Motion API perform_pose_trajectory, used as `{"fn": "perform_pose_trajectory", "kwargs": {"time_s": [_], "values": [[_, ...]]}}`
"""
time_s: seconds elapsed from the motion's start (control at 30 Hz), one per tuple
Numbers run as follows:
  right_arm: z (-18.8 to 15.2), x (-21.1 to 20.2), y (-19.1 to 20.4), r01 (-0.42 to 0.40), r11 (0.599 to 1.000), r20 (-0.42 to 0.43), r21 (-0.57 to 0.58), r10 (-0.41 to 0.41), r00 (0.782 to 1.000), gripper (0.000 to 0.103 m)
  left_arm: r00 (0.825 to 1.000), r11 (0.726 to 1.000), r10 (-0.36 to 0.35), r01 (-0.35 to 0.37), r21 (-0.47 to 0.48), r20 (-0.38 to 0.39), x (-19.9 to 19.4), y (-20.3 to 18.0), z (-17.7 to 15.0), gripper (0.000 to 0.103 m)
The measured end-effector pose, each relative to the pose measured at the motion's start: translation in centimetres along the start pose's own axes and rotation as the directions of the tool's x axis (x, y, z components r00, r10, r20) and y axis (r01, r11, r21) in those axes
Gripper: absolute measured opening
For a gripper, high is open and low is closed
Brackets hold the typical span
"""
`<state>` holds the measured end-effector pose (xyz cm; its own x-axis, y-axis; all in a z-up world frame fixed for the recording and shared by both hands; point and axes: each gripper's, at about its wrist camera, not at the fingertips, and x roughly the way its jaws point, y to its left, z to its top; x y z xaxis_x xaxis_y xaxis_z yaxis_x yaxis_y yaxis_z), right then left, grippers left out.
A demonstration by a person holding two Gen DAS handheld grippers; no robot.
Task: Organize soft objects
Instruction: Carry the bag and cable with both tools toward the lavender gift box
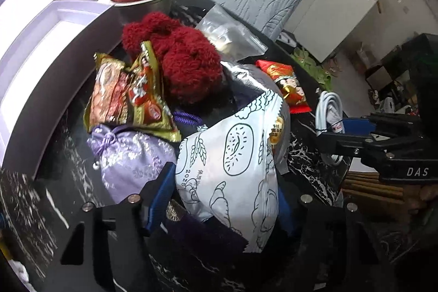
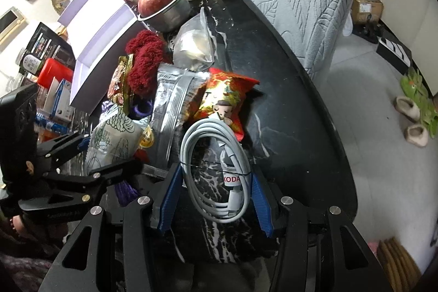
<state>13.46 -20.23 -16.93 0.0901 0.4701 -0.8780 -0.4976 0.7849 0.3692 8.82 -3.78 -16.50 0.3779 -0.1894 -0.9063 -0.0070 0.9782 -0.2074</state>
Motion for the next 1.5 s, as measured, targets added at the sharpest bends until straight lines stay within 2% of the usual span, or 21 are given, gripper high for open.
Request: {"fn": "perform_pose_trajectory", "kwargs": {"time_s": [0.1,0.23,0.3,0.33,0.37,0.5,0.73,0.9,1.17,1.5], "values": [[0.0,0.3,0.2,-0.006,1.000,-0.005,-0.001,0.006,1.000,0.049,0.999,0.999,-0.032,0.031,0.033,0.028,0.0,0.3,-0.1,0.065],[-0.1,0.7,0.2,-0.006,1.000,-0.018,0.004,0.006,1.000,0.049,0.994,0.992,-0.112,0.112,0.051,-0.011,1.2,0.7,0.3,0.065],[-0.1,0.8,0.2,-0.005,1.000,-0.021,0.008,0.005,1.000,0.049,0.992,0.990,-0.126,0.126,0.065,0.001,1.3,0.6,0.7,0.064],[-0.1,0.9,0.2,-0.004,1.000,-0.022,0.010,0.004,1.000,0.049,0.991,0.989,-0.130,0.129,0.076,0.011,1.2,0.6,0.9,0.060],[-0.2,0.9,0.1,-0.003,1.000,-0.022,0.012,0.003,1.000,0.049,0.990,0.987,-0.140,0.138,0.083,0.018,1.1,0.6,0.9,0.051],[-0.3,0.7,0.0,0.000,1.000,-0.019,0.014,0.000,1.000,0.049,0.988,0.984,-0.152,0.147,0.105,0.040,0.5,0.1,1.6,0.050],[-0.4,0.4,0.3,-0.002,1.000,-0.008,0.008,0.002,1.000,0.049,0.989,0.980,-0.141,0.132,0.146,0.051,-1.8,0.2,0.7,0.050],[-0.6,0.2,0.8,0.000,1.000,-0.001,-0.001,0.000,1.000,0.049,0.993,0.987,-0.113,0.109,0.117,0.028,-1.7,0.7,0.1,0.050],[-0.7,-0.5,2.7,0.006,0.999,-0.001,-0.049,-0.006,1.000,0.049,0.995,0.992,-0.091,0.087,0.090,0.034,-3.3,0.5,-0.7,0.050],[-1.9,-0.6,8.1,-0.053,0.981,-0.042,-0.189,0.046,0.998,0.049,0.998,0.999,-0.017,0.019,-0.039,0.068,-6.9,2.5,-4.4,0.050]]}}
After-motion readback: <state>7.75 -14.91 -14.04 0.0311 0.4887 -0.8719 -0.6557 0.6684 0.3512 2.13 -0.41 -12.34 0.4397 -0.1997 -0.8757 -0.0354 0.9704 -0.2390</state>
